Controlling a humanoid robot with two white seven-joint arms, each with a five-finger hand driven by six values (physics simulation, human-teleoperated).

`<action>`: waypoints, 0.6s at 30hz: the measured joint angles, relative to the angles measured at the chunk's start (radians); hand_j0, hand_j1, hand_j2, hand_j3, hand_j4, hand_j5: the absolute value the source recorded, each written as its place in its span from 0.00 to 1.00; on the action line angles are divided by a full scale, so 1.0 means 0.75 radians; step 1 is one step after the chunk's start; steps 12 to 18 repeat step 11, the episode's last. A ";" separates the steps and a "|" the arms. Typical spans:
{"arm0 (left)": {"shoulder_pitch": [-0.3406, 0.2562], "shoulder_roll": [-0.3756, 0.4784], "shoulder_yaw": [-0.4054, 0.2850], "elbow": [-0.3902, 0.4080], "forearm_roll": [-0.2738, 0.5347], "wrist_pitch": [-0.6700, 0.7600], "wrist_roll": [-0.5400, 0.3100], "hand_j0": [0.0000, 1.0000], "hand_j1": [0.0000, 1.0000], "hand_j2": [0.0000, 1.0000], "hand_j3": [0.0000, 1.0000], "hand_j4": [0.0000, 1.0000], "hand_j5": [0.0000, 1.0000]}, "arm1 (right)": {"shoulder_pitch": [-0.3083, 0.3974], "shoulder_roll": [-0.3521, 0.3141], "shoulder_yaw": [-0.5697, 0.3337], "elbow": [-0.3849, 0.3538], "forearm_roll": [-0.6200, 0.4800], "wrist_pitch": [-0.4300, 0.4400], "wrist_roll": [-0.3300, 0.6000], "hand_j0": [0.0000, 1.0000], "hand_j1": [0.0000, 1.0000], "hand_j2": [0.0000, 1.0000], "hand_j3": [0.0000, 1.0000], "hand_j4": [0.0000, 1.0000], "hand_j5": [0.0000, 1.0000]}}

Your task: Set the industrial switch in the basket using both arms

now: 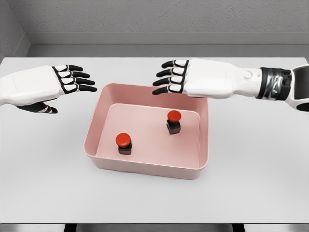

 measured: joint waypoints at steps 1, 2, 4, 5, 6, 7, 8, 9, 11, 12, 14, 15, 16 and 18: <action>0.000 0.002 -0.001 0.000 0.000 0.000 -0.001 1.00 1.00 1.00 1.00 1.00 1.00 | 0.014 -0.028 -0.008 0.004 0.000 0.000 -0.001 1.00 1.00 1.00 1.00 1.00 1.00; 0.000 0.003 -0.002 0.000 -0.001 0.000 -0.002 1.00 1.00 1.00 1.00 1.00 1.00 | 0.027 -0.065 -0.016 0.009 0.000 0.000 -0.001 1.00 1.00 1.00 1.00 1.00 1.00; 0.002 0.005 -0.004 0.000 -0.001 0.000 -0.004 1.00 1.00 1.00 1.00 1.00 1.00 | 0.074 -0.144 -0.031 0.031 0.000 0.000 -0.002 1.00 1.00 1.00 1.00 1.00 1.00; 0.028 0.005 -0.002 0.000 -0.003 0.000 -0.004 1.00 1.00 1.00 1.00 1.00 1.00 | 0.098 -0.179 -0.039 0.047 0.001 0.000 -0.003 1.00 1.00 1.00 1.00 1.00 1.00; 0.030 0.006 0.001 0.001 -0.004 0.000 -0.005 1.00 1.00 1.00 1.00 1.00 1.00 | 0.129 -0.213 -0.052 0.063 0.002 0.000 -0.004 1.00 1.00 1.00 1.00 1.00 1.00; 0.031 0.006 0.003 0.001 -0.004 0.000 -0.005 1.00 1.00 1.00 1.00 1.00 1.00 | 0.160 -0.243 -0.067 0.078 0.002 0.000 -0.006 1.00 1.00 1.00 1.00 1.00 1.00; 0.031 0.006 0.004 0.001 -0.004 0.000 -0.005 1.00 1.00 1.00 1.00 1.00 1.00 | 0.162 -0.266 -0.080 0.090 0.001 0.000 -0.008 1.00 1.00 1.00 1.00 1.00 1.00; 0.031 0.006 0.005 0.001 -0.005 0.000 -0.005 1.00 1.00 1.00 1.00 1.00 1.00 | 0.162 -0.287 -0.089 0.101 0.000 0.000 -0.011 1.00 1.00 1.00 1.00 1.00 1.00; 0.031 0.006 0.007 0.002 -0.006 0.000 -0.006 1.00 1.00 1.00 1.00 1.00 1.00 | 0.162 -0.313 -0.102 0.113 -0.003 0.000 -0.015 1.00 1.00 1.00 1.00 1.00 1.00; 0.031 0.006 0.007 0.002 -0.006 0.000 -0.006 1.00 1.00 1.00 1.00 1.00 1.00 | 0.162 -0.313 -0.102 0.113 -0.003 0.000 -0.015 1.00 1.00 1.00 1.00 1.00 1.00; 0.031 0.006 0.007 0.002 -0.006 0.000 -0.006 1.00 1.00 1.00 1.00 1.00 1.00 | 0.162 -0.313 -0.102 0.113 -0.003 0.000 -0.015 1.00 1.00 1.00 1.00 1.00 1.00; 0.031 0.006 0.007 0.002 -0.006 0.000 -0.006 1.00 1.00 1.00 1.00 1.00 1.00 | 0.162 -0.313 -0.102 0.113 -0.003 0.000 -0.015 1.00 1.00 1.00 1.00 1.00 1.00; 0.031 0.006 0.007 0.002 -0.006 0.000 -0.006 1.00 1.00 1.00 1.00 1.00 1.00 | 0.162 -0.313 -0.102 0.113 -0.003 0.000 -0.015 1.00 1.00 1.00 1.00 1.00 1.00; 0.031 0.006 0.007 0.002 -0.006 0.000 -0.006 1.00 1.00 1.00 1.00 1.00 1.00 | 0.162 -0.313 -0.102 0.113 -0.003 0.000 -0.015 1.00 1.00 1.00 1.00 1.00 1.00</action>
